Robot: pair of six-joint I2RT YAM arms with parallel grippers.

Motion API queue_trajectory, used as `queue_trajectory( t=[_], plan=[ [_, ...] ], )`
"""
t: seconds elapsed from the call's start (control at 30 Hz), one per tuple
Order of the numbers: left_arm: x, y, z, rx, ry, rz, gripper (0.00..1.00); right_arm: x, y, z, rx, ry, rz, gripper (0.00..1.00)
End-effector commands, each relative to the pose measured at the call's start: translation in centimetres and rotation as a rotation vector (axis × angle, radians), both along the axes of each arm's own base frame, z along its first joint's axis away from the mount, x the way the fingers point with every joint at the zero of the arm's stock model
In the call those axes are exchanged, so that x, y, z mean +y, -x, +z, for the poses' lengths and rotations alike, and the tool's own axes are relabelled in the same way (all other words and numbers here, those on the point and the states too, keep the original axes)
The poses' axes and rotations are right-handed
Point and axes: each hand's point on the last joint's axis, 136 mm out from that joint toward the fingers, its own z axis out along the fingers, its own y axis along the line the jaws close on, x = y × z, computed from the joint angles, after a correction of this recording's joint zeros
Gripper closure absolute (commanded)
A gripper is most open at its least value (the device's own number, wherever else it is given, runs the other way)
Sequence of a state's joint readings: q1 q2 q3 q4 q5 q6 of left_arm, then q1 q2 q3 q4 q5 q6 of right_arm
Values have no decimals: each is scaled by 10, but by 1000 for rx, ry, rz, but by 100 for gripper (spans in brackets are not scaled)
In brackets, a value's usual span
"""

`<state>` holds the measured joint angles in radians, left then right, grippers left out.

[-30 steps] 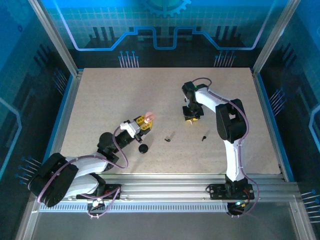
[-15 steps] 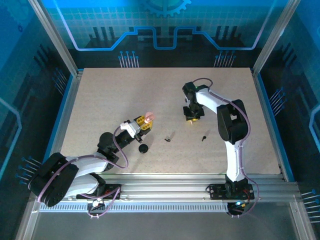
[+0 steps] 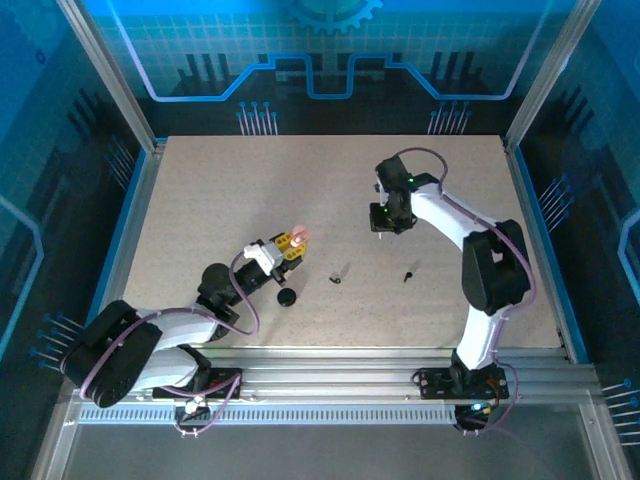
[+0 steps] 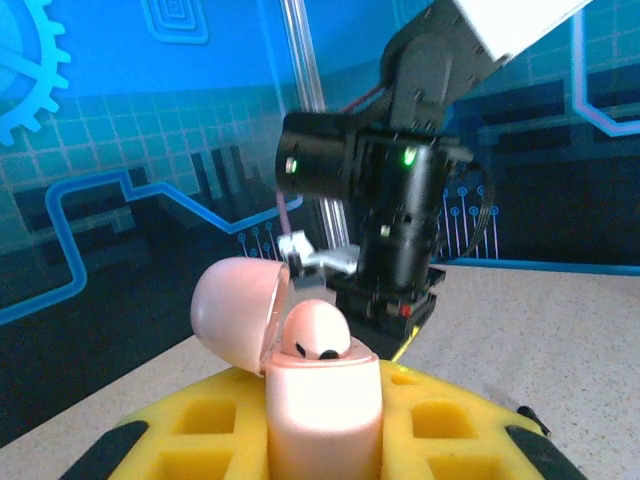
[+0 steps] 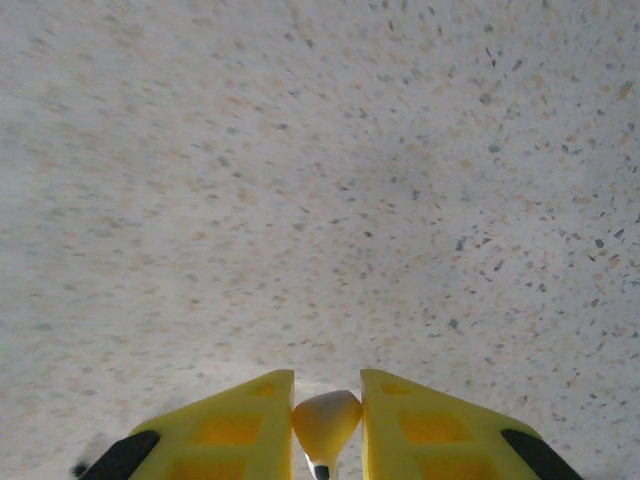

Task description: Insert wireless bluetooth earbuds into charging case

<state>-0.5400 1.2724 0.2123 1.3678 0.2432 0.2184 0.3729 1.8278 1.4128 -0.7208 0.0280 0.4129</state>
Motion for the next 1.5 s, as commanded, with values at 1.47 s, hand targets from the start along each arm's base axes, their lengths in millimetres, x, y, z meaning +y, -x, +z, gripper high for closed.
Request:
queue_trajectory(
  t=[1.47],
  plan=[
    [-12,-22,14,-13,29,11,89,151,92,193,-455,-812,229,78]
  ],
)
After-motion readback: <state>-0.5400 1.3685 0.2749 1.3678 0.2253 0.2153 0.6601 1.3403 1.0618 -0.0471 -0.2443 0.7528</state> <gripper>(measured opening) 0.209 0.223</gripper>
